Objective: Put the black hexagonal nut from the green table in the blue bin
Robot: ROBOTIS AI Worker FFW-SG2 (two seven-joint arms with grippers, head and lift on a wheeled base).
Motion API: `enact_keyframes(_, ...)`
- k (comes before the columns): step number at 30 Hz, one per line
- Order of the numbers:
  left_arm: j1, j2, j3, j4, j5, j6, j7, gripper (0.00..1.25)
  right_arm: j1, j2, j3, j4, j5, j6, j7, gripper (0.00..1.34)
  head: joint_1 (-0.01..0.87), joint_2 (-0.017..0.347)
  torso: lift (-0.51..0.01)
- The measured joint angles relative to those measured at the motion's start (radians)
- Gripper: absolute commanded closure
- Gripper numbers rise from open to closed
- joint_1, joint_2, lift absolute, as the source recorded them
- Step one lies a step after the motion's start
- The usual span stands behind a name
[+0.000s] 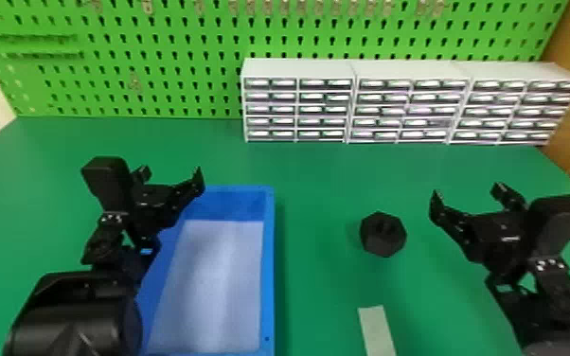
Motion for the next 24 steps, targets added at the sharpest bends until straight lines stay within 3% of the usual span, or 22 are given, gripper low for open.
enact_keyframes(24,-0.001,0.000,0.003,0.000,-0.001,0.000,0.000,0.17,-0.003,0.001,0.004,0.000,-0.003,0.000,0.000,0.21,0.686,0.051,-0.097)
